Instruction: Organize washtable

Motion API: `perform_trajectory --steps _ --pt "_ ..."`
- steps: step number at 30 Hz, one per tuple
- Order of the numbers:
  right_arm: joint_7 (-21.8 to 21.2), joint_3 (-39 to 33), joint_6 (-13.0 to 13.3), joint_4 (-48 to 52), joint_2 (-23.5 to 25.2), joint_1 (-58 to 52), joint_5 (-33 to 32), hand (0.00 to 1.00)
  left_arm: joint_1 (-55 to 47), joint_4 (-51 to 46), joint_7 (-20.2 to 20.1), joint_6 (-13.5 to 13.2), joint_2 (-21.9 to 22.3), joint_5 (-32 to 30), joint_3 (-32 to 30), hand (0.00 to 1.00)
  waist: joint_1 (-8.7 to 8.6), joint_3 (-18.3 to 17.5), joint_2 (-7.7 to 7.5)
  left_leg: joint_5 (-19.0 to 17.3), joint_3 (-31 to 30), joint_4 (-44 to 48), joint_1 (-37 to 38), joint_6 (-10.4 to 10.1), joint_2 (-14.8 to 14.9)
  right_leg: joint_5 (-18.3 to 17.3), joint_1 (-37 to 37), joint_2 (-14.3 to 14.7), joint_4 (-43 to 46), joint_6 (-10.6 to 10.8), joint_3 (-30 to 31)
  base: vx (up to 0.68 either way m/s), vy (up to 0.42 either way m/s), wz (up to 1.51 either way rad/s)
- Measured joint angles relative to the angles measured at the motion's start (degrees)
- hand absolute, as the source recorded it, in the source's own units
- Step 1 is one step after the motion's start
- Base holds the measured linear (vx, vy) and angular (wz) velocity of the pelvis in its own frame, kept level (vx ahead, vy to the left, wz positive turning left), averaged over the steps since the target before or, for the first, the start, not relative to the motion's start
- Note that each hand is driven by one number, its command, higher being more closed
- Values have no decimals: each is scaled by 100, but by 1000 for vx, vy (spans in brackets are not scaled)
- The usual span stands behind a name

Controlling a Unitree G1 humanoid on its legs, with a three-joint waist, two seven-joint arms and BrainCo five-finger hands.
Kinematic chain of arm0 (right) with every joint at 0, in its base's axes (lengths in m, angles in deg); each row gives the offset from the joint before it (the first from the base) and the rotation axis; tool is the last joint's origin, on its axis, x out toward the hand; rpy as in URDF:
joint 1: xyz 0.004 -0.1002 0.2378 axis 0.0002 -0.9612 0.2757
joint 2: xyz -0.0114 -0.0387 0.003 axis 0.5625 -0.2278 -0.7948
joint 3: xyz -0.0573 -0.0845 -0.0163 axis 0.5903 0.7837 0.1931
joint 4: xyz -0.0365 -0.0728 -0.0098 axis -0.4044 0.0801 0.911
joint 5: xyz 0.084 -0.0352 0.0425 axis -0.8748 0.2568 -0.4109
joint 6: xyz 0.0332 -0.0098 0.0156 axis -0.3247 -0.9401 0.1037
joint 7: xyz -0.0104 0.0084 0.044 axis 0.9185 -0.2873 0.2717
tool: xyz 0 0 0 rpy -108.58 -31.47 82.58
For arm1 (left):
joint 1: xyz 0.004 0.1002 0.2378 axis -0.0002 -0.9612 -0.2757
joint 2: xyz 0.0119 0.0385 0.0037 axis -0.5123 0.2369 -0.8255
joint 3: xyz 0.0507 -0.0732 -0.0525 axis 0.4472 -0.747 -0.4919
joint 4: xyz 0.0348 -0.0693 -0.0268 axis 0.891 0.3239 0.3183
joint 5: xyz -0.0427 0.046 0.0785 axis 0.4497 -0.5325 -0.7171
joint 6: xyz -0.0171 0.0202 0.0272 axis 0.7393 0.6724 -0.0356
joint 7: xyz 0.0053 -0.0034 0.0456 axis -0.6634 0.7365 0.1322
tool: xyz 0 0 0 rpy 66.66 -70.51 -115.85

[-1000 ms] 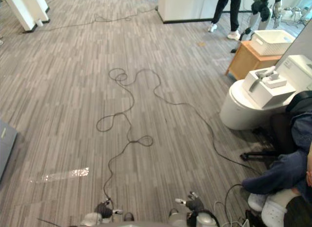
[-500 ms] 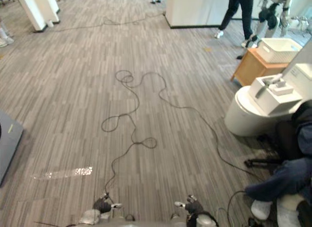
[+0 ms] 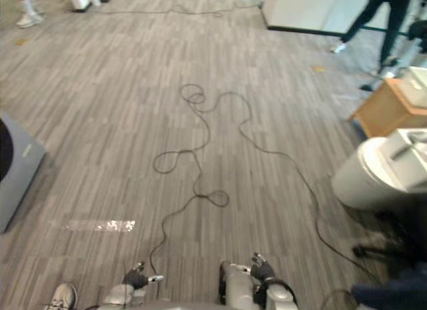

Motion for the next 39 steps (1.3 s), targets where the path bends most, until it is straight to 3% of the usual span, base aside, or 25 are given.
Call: perform_trajectory --steps 1,2,3,4,5,6,9,10,12,13,15,16,18,21,22,23,25,28,30,32,33,35,36,37,39 --pt "3 5 -10 128 -56 -3 27 0 49 -145 -25 26 212 -30 -171 0 -65 114 48 437 76 998 -334 -347 21 -15 1 -169 579 -208 -114 482 -11 41" --pt "-7 7 1 265 -87 -17 8 0 56 -219 -18 27 258 -30 -263 0 -72 202 97 653 227 1555 -451 -406 40 -158 -137 -88 931 -162 -175 461 -185 18" --pt "5 102 11 494 -84 -87 42 0 -59 -297 -4 25 335 -35 -403 0 8 176 308 1067 463 2912 -816 -407 485 16 242 231 -272 -161 -301 151 -234 -34" --pt "50 238 -12 653 -188 -122 53 0 -91 -373 3 22 383 -41 -483 0 47 244 502 955 671 3966 -1103 -265 958 7 547 415 -283 -479 -371 257 -224 -46" --pt "72 249 -10 653 -188 -127 52 0 -108 -446 -1 24 417 -43 -495 0 77 236 527 898 756 4232 -1226 -173 1098 -88 715 459 -340 -567 -303 358 -55 -47" --pt "125 248 -25 621 -109 -136 48 0 -80 -515 1 12 461 -47 -483 0 157 282 422 889 913 4420 -1466 -162 1217 -243 1071 461 -526 -571 -163 407 22 -31" --pt "127 374 -40 625 14 -174 40 0 -19 -703 1 -47 318 -38 -484 0 268 354 149 877 1105 3827 -2200 -146 1173 -402 1805 248 -1119 -484 24 443 48 -20" --pt "125 375 -43 618 15 -176 40 0 -2 -705 1 -49 306 -34 -483 0 269 359 141 860 1145 3534 -2329 -172 1125 -410 1957 200 -1231 -468 29 427 141 -8" --pt "134 369 -36 374 -4 -68 40 0 0 -663 5 -60 247 19 -400 0 289 372 111 941 1137 1577 -2525 -342 714 -473 2416 -37 -1650 -358 85 524 271 -18" --pt "131 386 -29 156 -102 -52 44 0 -30 -643 8 -63 274 34 -287 0 336 307 294 1440 1062 -78 -2459 -600 551 -535 2697 4 -2018 -256 209 521 330 -45" --pt "132 402 -38 34 -114 -49 48 0 -26 -578 6 -99 285 129 -292 0 444 269 276 2048 1044 -37 -2419 -122 473 -677 2859 -39 -2074 -53 396 430 291 -44" --pt "104 424 -41 -12 -25 -57 89 0 8 -504 7 -108 262 114 -304 0 390 138 94 1749 1052 77 -2439 189 234 -720 2846 -263 -1912 -84 487 436 270 -7" --pt "105 407 -41 -53 -1 -101 127 0 17 -414 -7 -97 118 124 -298 0 295 52 -113 1450 1100 205 -2335 407 -2 -698 2360 -481 -708 -45 778 605 344 23" --pt "89 404 -28 -45 21 -139 171 0 94 -226 -1 -48 -14 119 -166 0 244 94 -307 858 1124 166 -1507 559 -299 147 1501 -601 2130 1230 1253 561 273 10" --pt "68 411 -22 -28 8 -133 176 0 96 -189 -2 -25 -41 114 -85 0 250 113 -278 746 1123 155 -1296 583 -312 84 1318 -603 2623 1118 1232 499 195 -12" --pt "37 458 -4 21 -43 -129 207 0 87 -102 -2 -13 -43 114 25 0 246 141 -229 622 1114 -22 -790 600 -314 -190 1014 -565 3212 727 1002 486 168 -10" --pt "-7 636 34 77 -126 -21 229 0 100 -24 -1 -7 -45 80 178 0 108 195 -81 615 1052 -696 67 609 -247 -694 359 -445 2738 243 344 529 135 3" --pt "-23 628 57 178 -122 39 208 0 142 9 -2 -7 -9 79 183 0 53 207 -65 608 970 -1138 453 609 -132 -641 -360 -188 1151 235 56 468 23 19" --pt "-29 630 87 225 -85 105 205 0 125 21 -5 -10 -12 78 324 0 -195 206 -113 481 690 -1420 760 391 -115 428 -437 -115 -1257 320 131 605 -80 73" --pt "-28 628 71 192 -135 161 208 0 96 23 -6 -14 89 76 300 0 -172 197 -34 230 492 -1295 1023 -25 47 1148 -480 19 -858 253 239 509 -114 44" --pt "-14 628 58 192 -130 190 226 0 77 24 -5 -15 106 74 278 0 -161 192 -6 225 404 -1015 998 -34 97 1034 -537 21 -533 82 219 583 -167 31" --pt "-19 585 18 295 -147 180 239 0 105 -8 -6 -10 269 60 -21 0 -164 255 162 284 328 795 423 -142 327 696 -268 113 -260 -130 91 559 -197 20" --pt "-16 604 -6 359 -216 161 276 0 87 -58 -5 -7 357 60 -226 0 -138 271 328 622 359 2033 -32 -476 618 558 2 248 -328 -230 77 558 -147 -24" --pt "-1 638 -52 412 -293 103 281 0 8 -156 1 -6 440 59 -381 0 -24 303 457 1310 388 3351 -526 -549 1003 380 423 495 -479 -405 121 458 -71 -44" --pt "9 634 -79 408 -306 58 277 0 -91 -274 -1 -7 419 57 -382 0 30 321 553 1246 495 4367 -978 -464 1313 196 976 686 -694 -633 209 619 -40 -48"
